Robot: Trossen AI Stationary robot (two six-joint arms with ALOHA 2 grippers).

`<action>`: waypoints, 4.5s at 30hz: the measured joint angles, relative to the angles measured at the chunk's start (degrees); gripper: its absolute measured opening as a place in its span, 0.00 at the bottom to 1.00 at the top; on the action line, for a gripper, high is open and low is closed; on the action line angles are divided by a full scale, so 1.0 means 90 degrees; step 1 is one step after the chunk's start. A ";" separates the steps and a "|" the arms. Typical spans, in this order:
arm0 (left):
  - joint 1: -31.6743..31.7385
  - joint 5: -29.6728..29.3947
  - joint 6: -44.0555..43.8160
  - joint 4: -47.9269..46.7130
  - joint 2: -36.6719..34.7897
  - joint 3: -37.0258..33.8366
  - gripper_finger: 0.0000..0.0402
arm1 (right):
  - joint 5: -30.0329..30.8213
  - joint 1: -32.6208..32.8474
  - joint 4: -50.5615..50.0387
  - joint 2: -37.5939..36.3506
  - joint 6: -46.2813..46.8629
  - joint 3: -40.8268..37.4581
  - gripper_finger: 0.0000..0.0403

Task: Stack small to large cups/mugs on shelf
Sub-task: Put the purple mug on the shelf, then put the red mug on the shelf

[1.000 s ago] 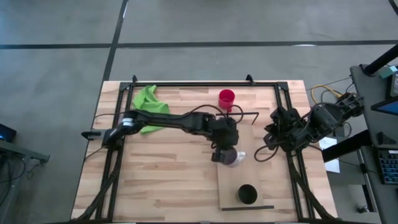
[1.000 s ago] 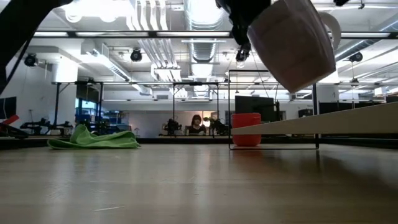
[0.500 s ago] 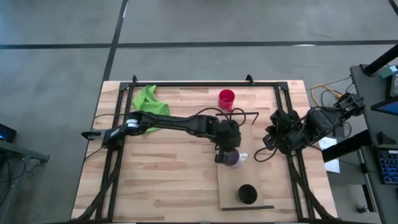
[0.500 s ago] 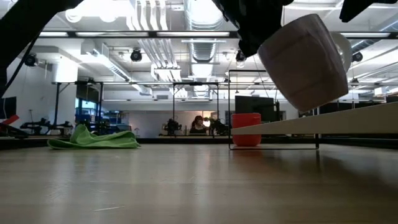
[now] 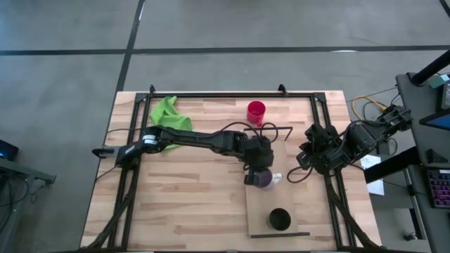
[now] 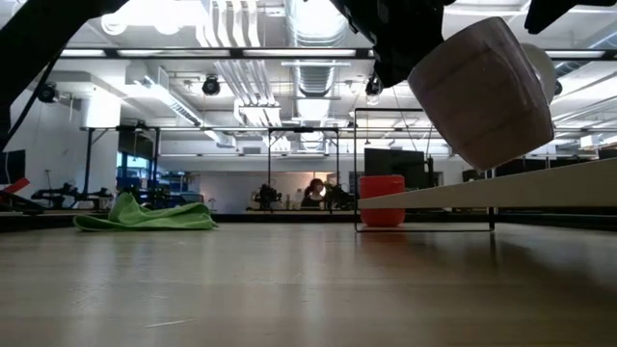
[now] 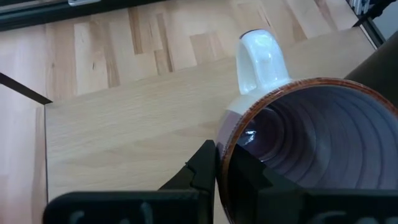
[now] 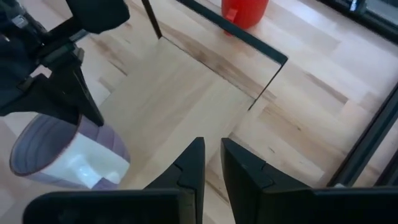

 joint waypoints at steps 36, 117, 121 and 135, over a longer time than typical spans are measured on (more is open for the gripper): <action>-0.0049 -0.0019 -0.0318 -0.0029 -0.0005 -0.0326 0.02 | -0.0292 0.0002 0.1798 0.0012 -0.0161 -0.0607 0.12; 0.2317 -0.0725 -0.1961 -0.0875 -0.1938 -0.0155 0.08 | 0.0288 0.0027 0.2232 0.0150 -0.1223 -0.0641 0.12; 0.2465 0.0059 -0.0470 -0.0484 -0.1715 -0.0149 0.08 | 0.0943 0.0027 0.2168 0.0107 -0.1352 -0.0641 0.12; 0.2851 0.0394 -0.0831 -0.0451 -0.0751 -0.0160 0.08 | 0.2580 -0.0899 0.1687 -0.0514 -0.0928 -0.0641 0.12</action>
